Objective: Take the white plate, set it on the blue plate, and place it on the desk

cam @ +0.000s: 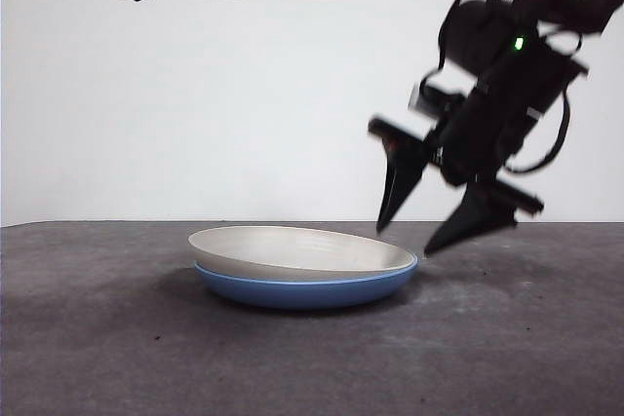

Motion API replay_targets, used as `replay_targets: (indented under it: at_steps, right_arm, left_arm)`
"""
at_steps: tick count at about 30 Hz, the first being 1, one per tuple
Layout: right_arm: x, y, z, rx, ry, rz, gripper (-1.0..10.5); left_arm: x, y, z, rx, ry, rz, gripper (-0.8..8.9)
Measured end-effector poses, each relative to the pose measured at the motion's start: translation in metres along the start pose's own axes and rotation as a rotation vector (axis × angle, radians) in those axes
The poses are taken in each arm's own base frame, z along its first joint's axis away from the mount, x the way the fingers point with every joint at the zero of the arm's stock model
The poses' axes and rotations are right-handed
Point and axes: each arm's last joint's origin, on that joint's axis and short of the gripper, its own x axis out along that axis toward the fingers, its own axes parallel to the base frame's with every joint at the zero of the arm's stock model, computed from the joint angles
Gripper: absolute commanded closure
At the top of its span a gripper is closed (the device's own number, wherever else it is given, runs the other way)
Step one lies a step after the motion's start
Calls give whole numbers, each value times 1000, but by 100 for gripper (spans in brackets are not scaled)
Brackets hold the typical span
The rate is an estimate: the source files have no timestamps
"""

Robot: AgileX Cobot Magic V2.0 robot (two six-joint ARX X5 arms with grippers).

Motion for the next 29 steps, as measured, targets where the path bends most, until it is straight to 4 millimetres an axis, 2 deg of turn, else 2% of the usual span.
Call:
replay_targets:
  at_steps: [5,12,17,22,29]
  right_arm:
    - [-39,14,3,-55,-54,2,658]
    - [-100,32,-8,-172,-89,14,659]
    - [-150,43,-26,-257,-109,38,659]
    - [-188,46,-51,-303,-67,97,659]
    - [-220,48,-85,-326,29,160,659]
  left_arm:
    - [0,0,0,0,0,0,534]
    - [0,0,0,0,0,0,534]
    - [0,0,0,0,0,0,534]
    - [0,0,0,0,0,0,534]
    - [0,0,0,0,0,0,534]
